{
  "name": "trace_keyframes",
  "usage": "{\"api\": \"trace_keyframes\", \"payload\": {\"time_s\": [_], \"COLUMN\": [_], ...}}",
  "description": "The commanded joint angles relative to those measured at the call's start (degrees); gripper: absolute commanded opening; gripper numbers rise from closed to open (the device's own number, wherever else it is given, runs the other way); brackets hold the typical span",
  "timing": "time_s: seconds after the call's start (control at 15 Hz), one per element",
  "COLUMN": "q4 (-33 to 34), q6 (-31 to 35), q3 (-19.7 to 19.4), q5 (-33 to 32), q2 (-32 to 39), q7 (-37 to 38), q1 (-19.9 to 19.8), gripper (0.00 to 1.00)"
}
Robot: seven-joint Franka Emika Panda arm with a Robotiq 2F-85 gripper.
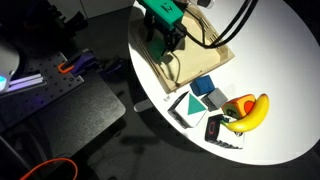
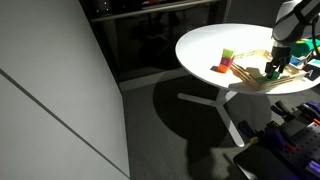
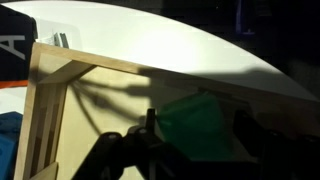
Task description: Remove the green block from the wooden tray and stack it on top of the light green block
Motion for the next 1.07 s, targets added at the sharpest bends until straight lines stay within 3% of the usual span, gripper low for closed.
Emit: {"api": "trace_keyframes", "payload": {"time_s": [0.0, 0.13, 0.27, 1.0], "q4": [0.8, 0.4, 0.0, -1.9], "q6": [0.8, 0.8, 0.6, -1.2], "q3": [0.3, 0.1, 0.1, 0.3], "q5": [-1.0, -1.3, -1.3, -1.4], "q2": [0.9, 0.0, -0.9, -10.1], "q7": [0.4, 0.8, 0.9, 1.7], "q1": [-0.9, -0.6, -0.5, 0.4], "gripper": [0.49, 0.38, 0.34, 0.32]}}
